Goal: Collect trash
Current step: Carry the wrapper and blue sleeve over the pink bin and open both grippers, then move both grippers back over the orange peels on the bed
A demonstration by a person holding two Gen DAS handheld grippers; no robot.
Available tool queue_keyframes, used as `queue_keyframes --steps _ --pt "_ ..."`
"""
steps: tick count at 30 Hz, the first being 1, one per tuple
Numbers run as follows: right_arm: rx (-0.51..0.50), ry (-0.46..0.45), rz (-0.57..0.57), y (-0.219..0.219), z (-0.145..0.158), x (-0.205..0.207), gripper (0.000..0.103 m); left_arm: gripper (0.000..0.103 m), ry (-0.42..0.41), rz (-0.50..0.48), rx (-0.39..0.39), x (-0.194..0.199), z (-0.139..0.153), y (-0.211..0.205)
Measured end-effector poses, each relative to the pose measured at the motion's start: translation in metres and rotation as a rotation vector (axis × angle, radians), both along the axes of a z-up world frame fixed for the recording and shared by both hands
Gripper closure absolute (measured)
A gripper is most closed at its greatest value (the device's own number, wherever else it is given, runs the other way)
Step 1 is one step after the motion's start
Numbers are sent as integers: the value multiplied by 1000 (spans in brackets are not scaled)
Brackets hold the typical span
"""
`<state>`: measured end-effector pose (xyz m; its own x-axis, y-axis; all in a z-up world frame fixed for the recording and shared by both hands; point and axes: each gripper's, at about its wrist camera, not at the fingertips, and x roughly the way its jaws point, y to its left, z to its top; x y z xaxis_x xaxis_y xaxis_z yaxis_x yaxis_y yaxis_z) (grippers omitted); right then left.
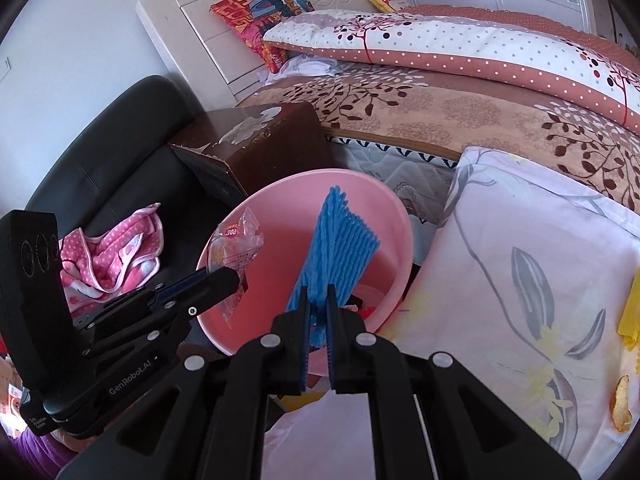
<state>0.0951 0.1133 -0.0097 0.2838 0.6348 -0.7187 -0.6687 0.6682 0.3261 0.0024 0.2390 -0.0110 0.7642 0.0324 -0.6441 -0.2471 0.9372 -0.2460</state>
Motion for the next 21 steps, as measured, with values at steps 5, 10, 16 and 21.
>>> queue_keyframes --steps 5,10,16,21 --pt "-7 12 15 11 -10 0 96 81 16 24 -2 -2 -5 9" --pt "-19 16 16 16 -16 1 96 61 19 49 -21 -6 -7 17" --pt "-22 9 11 18 -17 1 95 61 22 57 -19 -7 -6 20" --pt "-17 -1 -5 14 -15 0 73 61 17 51 -20 -8 -4 18"
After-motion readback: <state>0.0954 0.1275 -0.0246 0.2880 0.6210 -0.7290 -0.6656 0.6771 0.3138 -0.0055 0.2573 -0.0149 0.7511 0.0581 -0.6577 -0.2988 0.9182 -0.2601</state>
